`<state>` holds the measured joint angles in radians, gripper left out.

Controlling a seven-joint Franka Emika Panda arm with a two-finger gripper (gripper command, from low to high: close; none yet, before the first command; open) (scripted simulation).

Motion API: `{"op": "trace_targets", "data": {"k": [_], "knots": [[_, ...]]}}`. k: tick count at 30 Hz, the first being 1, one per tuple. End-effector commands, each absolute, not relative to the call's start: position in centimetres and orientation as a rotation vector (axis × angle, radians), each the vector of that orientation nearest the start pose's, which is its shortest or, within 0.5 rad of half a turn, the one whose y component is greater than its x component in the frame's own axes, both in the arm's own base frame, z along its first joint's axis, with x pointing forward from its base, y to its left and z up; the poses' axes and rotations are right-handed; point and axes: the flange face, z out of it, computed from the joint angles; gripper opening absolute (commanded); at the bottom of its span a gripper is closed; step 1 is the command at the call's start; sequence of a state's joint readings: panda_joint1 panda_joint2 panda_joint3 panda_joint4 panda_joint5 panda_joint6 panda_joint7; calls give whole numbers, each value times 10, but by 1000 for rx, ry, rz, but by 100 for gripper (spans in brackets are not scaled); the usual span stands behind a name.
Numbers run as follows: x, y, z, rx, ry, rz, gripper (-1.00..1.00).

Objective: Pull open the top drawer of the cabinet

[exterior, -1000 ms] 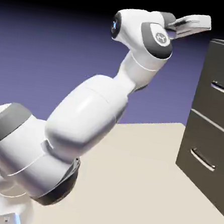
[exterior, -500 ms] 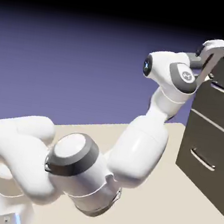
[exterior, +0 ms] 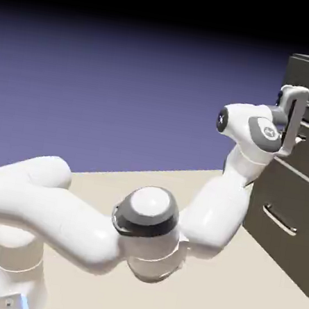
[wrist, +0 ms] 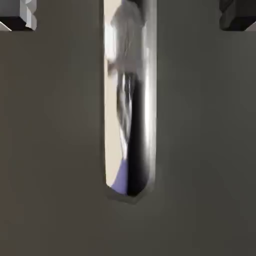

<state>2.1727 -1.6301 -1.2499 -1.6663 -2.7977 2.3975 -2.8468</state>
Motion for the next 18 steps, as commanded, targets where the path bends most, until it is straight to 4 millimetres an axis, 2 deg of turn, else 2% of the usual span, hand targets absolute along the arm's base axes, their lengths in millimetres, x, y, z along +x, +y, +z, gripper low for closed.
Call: {"op": "trace_targets", "data": {"k": [1,9,18], "knots": [[686,27,502,-615,1482,-613,-100],[619,27,502,-615,1482,-613,-100],[529,27,502,-615,1482,-613,-100]]}}
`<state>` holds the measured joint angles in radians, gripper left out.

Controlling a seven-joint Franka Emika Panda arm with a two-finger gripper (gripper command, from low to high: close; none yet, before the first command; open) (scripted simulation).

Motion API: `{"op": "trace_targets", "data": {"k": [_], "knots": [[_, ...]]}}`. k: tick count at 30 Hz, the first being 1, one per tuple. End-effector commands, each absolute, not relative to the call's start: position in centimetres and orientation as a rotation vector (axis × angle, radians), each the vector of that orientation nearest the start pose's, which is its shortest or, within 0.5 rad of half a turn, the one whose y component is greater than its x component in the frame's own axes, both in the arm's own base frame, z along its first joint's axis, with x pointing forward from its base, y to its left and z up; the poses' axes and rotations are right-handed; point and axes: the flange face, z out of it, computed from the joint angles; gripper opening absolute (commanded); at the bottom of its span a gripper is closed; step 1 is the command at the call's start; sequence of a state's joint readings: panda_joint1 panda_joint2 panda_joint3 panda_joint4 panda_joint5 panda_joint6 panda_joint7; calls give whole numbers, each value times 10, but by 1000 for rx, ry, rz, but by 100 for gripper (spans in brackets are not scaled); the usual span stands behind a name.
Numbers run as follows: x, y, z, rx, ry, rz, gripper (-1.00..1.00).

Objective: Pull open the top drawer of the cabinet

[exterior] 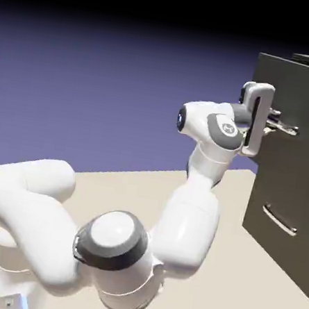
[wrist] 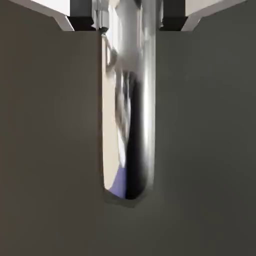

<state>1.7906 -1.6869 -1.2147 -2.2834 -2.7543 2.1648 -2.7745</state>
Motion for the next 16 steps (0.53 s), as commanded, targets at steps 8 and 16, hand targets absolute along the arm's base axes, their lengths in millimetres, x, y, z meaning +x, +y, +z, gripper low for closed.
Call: {"op": "trace_targets", "data": {"k": [8,16], "knots": [[438,27,502,-615,1482,-613,-100],[365,26,503,-613,1481,-612,100]]}}
